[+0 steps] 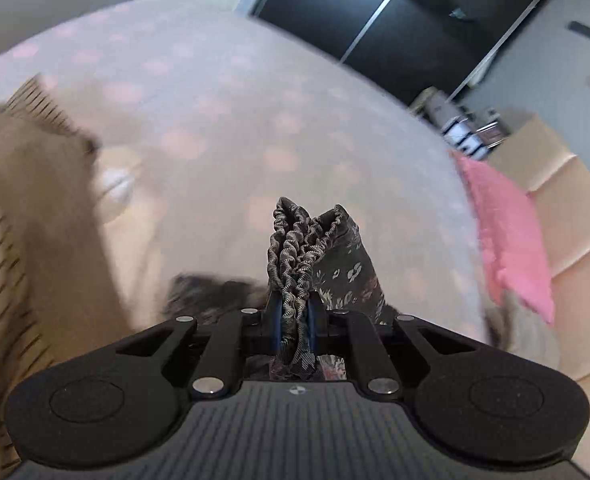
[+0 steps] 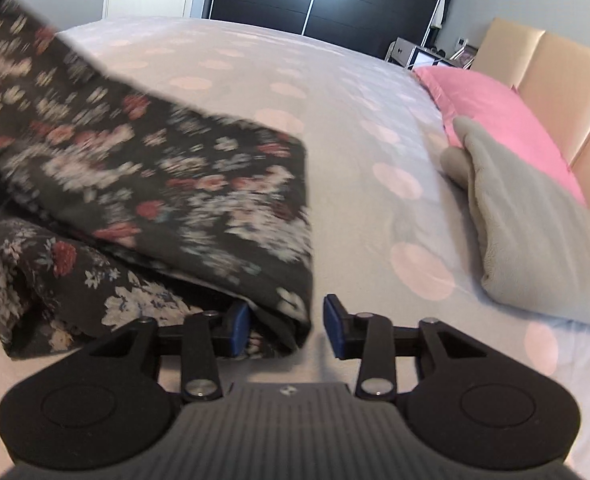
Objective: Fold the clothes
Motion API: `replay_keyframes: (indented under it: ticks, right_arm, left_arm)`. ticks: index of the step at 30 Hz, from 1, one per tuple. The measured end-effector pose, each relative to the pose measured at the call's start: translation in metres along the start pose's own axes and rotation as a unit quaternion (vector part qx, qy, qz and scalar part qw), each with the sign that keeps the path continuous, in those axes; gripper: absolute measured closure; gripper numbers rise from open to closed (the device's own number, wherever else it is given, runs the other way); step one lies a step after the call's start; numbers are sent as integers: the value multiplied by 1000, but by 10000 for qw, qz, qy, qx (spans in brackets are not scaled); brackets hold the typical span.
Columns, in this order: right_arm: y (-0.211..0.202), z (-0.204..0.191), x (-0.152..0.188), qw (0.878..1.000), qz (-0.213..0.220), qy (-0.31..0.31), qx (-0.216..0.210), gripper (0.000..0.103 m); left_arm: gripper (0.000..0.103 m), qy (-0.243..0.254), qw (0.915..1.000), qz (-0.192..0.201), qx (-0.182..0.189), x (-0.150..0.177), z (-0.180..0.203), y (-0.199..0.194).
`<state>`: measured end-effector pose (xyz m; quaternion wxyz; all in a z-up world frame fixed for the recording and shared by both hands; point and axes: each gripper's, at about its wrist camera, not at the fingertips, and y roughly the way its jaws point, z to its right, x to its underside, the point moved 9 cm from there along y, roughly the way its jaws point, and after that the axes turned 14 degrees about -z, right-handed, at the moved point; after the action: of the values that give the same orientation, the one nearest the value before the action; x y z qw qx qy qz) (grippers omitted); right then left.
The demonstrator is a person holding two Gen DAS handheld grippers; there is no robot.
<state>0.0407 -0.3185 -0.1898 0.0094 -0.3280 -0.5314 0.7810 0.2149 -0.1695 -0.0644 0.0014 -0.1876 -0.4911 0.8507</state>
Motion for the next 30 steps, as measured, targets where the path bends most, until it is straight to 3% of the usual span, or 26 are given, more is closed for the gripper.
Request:
replay_keyframes:
  ticks: [7, 9, 11, 15, 18, 25, 30]
  right_arm:
    - [4, 11, -5, 9999, 56, 92, 128, 66]
    - [3, 13, -7, 9997, 106, 233, -4, 81]
    - [-6, 8, -7, 9994, 235, 272, -31, 89]
    - [-22, 13, -12, 9968, 585, 530, 142, 91]
    - [-16, 19, -10, 9953, 428, 857, 105, 91]
    - [10, 29, 5, 9833, -245, 1731, -495, 90]
    - [13, 24, 6, 9836, -377, 1676, -545, 90]
  left_arm:
    - [93, -159, 9976, -475, -487, 14, -49, 26]
    - [93, -239, 9963, -603, -555, 19, -59, 34]
    - [93, -284, 9956, -679, -583, 23, -65, 40]
    - [93, -165, 9977, -529, -386, 21, -60, 32]
    - [93, -131, 9980, -587, -209, 21, -57, 36]
    - [93, -289, 9936, -1035, -336, 34, -80, 71]
    - [92, -278, 9942, -952, -418, 32, -88, 80]
